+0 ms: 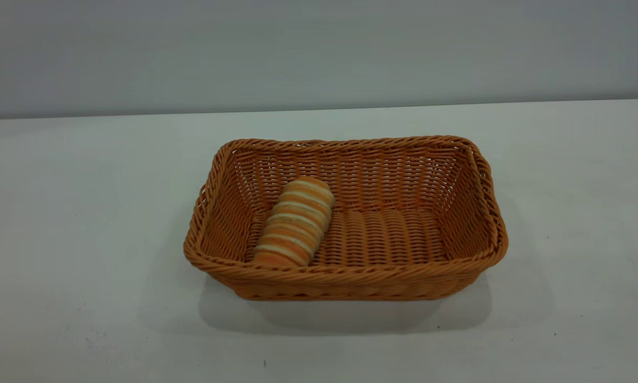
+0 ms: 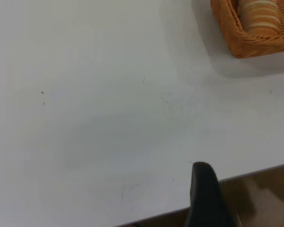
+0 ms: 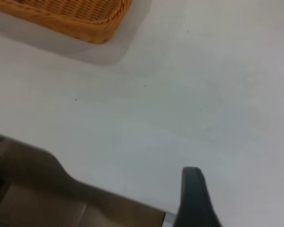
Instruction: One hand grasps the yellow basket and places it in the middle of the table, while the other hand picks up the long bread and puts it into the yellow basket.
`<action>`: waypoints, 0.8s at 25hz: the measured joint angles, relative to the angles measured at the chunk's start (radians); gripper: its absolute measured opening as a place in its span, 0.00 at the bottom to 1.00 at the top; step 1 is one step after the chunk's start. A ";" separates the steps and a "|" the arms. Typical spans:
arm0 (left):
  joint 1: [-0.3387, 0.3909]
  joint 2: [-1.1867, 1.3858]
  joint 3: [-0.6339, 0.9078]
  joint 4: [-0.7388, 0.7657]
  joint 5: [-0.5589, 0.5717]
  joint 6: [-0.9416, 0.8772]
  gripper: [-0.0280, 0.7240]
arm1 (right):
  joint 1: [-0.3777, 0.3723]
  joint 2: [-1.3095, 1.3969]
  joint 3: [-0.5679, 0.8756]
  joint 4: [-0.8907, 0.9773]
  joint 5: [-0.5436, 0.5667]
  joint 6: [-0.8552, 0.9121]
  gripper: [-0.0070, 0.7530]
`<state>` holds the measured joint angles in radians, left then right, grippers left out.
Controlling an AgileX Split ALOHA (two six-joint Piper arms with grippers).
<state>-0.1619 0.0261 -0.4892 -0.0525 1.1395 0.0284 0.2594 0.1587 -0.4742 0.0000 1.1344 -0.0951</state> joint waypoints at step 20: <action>0.139 -0.049 0.000 -0.003 0.000 0.001 0.69 | -0.233 -0.176 0.002 0.006 0.000 0.000 0.74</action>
<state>-0.0234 -0.0225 -0.4892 -0.0557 1.1395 0.0293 0.0261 -0.0168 -0.4720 0.0064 1.1341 -0.0951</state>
